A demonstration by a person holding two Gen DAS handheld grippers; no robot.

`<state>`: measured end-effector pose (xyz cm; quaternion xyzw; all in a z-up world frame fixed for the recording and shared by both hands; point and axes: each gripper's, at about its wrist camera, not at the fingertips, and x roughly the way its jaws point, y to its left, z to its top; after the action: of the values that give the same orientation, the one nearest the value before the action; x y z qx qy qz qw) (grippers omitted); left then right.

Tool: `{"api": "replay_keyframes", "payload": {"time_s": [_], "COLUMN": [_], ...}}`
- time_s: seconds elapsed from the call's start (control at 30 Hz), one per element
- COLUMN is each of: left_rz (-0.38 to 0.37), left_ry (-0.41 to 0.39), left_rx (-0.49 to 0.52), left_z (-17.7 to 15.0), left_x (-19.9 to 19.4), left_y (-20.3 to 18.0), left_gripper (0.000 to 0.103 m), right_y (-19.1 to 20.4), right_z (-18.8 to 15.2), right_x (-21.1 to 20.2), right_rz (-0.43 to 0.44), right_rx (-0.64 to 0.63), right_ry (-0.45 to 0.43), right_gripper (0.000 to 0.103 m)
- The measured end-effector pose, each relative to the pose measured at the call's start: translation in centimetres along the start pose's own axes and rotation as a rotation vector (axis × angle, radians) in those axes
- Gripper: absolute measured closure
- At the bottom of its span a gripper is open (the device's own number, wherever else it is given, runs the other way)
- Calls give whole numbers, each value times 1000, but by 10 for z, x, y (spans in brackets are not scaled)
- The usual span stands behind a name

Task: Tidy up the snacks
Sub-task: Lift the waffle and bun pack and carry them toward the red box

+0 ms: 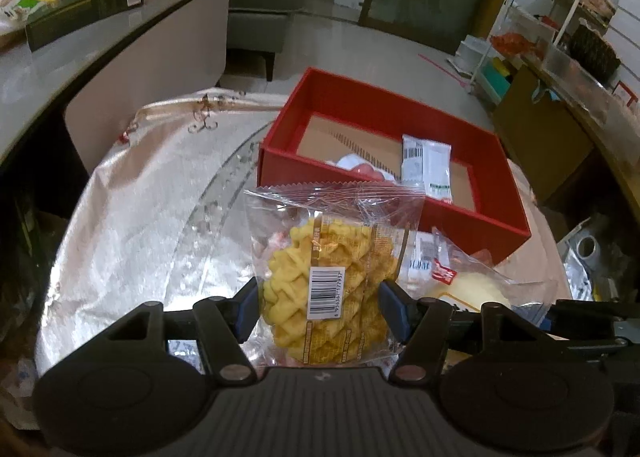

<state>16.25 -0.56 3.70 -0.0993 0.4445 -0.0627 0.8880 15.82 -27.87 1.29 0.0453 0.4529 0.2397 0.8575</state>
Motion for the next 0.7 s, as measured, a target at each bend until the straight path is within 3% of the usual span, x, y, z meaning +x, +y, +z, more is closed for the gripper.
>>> {"api": "replay_keyframes", "payload": {"time_s": [0.43, 0.7], "left_rz": [18, 9], "left_ry": [-68, -54], "left_rx": [41, 52], "left_z": [19, 21], "left_x": [-1, 6], "left_y": [-12, -19], "left_gripper": [48, 48], "right_y": [-20, -21], "right_z": [16, 20], "right_x": [-16, -11], "right_rz": [-7, -4], "right_rx": [62, 55], "right_ry": [-87, -71], "right_gripper": [53, 53]}}
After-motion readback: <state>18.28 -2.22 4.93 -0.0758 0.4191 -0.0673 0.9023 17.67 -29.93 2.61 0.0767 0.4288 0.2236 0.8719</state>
